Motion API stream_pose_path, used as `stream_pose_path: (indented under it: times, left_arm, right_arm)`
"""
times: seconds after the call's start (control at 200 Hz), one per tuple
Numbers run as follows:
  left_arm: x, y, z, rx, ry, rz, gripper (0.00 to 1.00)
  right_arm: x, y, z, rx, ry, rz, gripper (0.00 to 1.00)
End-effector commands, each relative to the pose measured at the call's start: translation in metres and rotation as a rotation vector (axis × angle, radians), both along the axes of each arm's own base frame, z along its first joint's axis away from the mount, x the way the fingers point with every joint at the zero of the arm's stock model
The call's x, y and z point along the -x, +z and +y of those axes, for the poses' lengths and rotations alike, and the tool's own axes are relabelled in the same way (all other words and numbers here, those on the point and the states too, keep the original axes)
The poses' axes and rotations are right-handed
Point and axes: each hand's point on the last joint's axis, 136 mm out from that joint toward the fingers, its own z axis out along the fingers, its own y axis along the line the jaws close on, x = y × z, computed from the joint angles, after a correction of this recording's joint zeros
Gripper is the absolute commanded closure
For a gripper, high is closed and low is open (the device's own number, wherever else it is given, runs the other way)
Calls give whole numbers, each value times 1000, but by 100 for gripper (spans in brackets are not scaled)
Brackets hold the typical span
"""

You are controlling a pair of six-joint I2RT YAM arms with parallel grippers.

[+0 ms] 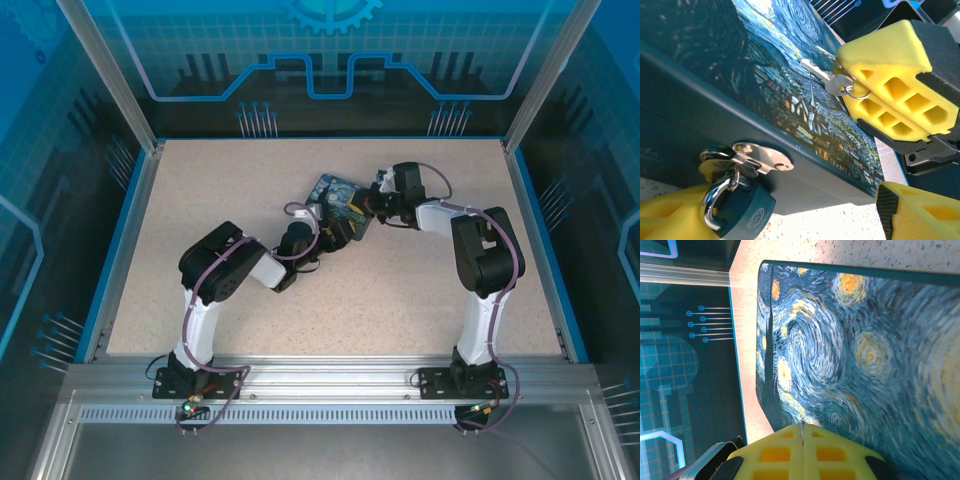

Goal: Unlock a padlock with a key

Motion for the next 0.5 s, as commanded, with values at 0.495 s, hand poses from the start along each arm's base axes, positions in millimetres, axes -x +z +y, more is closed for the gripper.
stream_pose_path:
  times: [0.495]
  left_arm:
    - [7, -12, 10, -9, 40, 21, 43]
  right_arm:
    - [24, -58, -14, 78, -8, 181, 100]
